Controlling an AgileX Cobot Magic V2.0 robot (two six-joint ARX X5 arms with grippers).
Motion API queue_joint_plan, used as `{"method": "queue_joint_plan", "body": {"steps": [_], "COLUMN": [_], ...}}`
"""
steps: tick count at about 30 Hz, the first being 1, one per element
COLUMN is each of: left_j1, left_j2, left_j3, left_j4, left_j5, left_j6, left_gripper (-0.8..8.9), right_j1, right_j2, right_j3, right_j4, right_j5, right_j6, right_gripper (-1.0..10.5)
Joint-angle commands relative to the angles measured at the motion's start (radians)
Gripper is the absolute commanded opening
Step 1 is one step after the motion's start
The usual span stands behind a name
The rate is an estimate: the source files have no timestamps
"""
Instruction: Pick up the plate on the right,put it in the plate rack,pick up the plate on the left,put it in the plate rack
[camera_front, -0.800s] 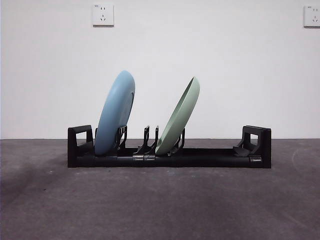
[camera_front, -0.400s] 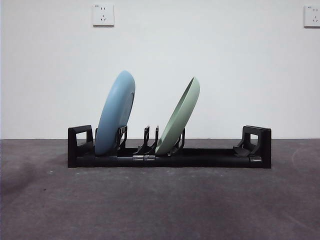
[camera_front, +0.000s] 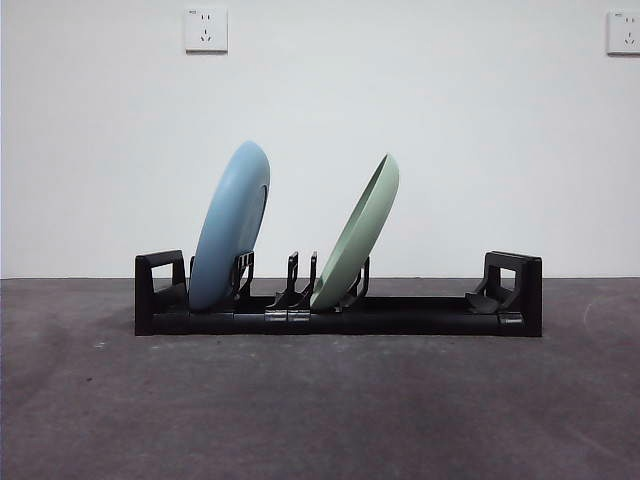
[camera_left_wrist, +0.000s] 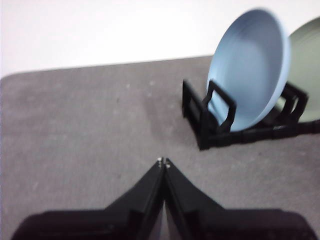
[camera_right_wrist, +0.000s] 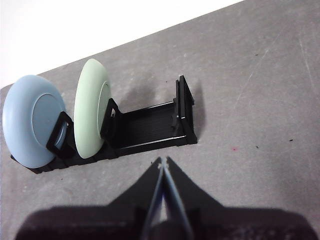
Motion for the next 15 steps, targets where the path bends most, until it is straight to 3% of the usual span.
{"method": "queue_joint_plan", "body": {"steps": [1, 15], "left_j1": [0.017, 0.034], "left_j2": [-0.004, -0.003], "left_j3": [-0.037, -0.111], "left_j4": [0.026, 0.062], "left_j5": [-0.001, 0.003], "left_j6": [-0.022, -0.055], "left_gripper": [-0.03, -0.03], "right_j1": [0.001, 0.001], "right_j2": [0.000, 0.000], "right_j3": [-0.010, -0.010], "right_j4": [0.007, 0.007], "right_j5": [0.003, 0.003], "right_j6": [0.010, 0.010], "right_gripper": [0.0, 0.0]}}
